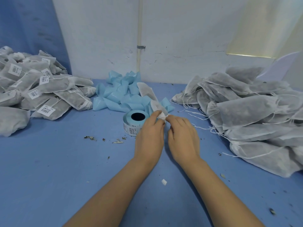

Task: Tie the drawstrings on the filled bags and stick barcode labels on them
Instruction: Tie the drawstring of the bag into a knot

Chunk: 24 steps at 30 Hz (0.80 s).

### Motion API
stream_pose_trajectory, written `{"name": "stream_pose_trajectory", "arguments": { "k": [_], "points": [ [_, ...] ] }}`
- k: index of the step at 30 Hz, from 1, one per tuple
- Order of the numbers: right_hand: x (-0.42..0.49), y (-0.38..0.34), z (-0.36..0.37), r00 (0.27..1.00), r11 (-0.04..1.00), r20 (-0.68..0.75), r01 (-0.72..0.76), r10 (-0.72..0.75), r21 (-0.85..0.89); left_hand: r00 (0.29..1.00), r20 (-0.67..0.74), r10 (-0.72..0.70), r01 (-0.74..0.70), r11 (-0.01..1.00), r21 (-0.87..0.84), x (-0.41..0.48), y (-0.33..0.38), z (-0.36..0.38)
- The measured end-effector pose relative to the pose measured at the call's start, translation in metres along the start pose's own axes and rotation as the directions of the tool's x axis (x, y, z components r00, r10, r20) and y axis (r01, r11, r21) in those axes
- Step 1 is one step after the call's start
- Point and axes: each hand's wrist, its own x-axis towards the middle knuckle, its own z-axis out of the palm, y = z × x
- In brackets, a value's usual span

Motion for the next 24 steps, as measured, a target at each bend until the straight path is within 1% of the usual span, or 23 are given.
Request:
{"name": "stream_pose_trajectory", "arguments": {
  "k": [1,3,4,6,9,11,15,18,20,24],
  "points": [
    [-0.0014,-0.0012,-0.0003,0.999,1.0,-0.027,0.027,-0.027,0.011,1.0,-0.018,0.01,-0.011,0.999,-0.048,0.0001,0.0007,-0.0007],
    [-0.003,-0.0021,-0.0002,0.996,0.997,-0.078,0.059,-0.054,0.054,0.997,-0.08,-0.021,0.005,0.98,-0.198,-0.0002,0.0034,-0.0027],
    [-0.0034,-0.0019,0.0003,0.993,0.994,-0.099,0.071,-0.062,0.082,0.993,-0.116,-0.025,-0.004,0.97,-0.245,-0.0003,0.004,-0.0021],
    [-0.0039,-0.0012,0.0019,0.989,0.987,-0.129,0.083,-0.065,0.138,0.987,-0.156,-0.034,-0.007,0.967,-0.256,-0.001,0.0045,-0.0001],
    [-0.0036,0.0003,0.0048,0.992,0.97,-0.123,0.048,-0.019,0.239,0.989,-0.1,-0.106,0.068,0.943,-0.325,-0.0015,0.0026,0.0039],
    [-0.004,0.0018,0.0062,0.991,0.943,-0.13,0.023,0.022,0.333,0.99,-0.067,-0.126,0.096,0.935,-0.341,-0.0019,0.0016,0.005],
    [-0.0038,0.0012,0.0047,0.973,0.829,-0.166,-0.041,0.159,0.557,0.995,-0.069,-0.065,0.05,0.979,-0.2,-0.0033,0.0027,0.0058],
    [-0.0025,0.0012,0.0038,0.953,0.73,-0.147,-0.098,0.264,0.676,0.997,-0.042,-0.059,0.055,0.995,-0.078,-0.0044,0.0027,0.0061],
    [-0.0015,0.0024,0.0037,0.938,0.682,-0.142,-0.121,0.317,0.721,0.997,-0.007,-0.071,0.071,0.997,-0.024,-0.0048,0.0028,0.0058],
    [-0.0015,0.0019,0.0035,0.917,0.637,-0.147,-0.136,0.371,0.759,0.993,0.061,-0.097,0.095,0.995,0.029,-0.0046,0.0038,0.005]
  ]
}}
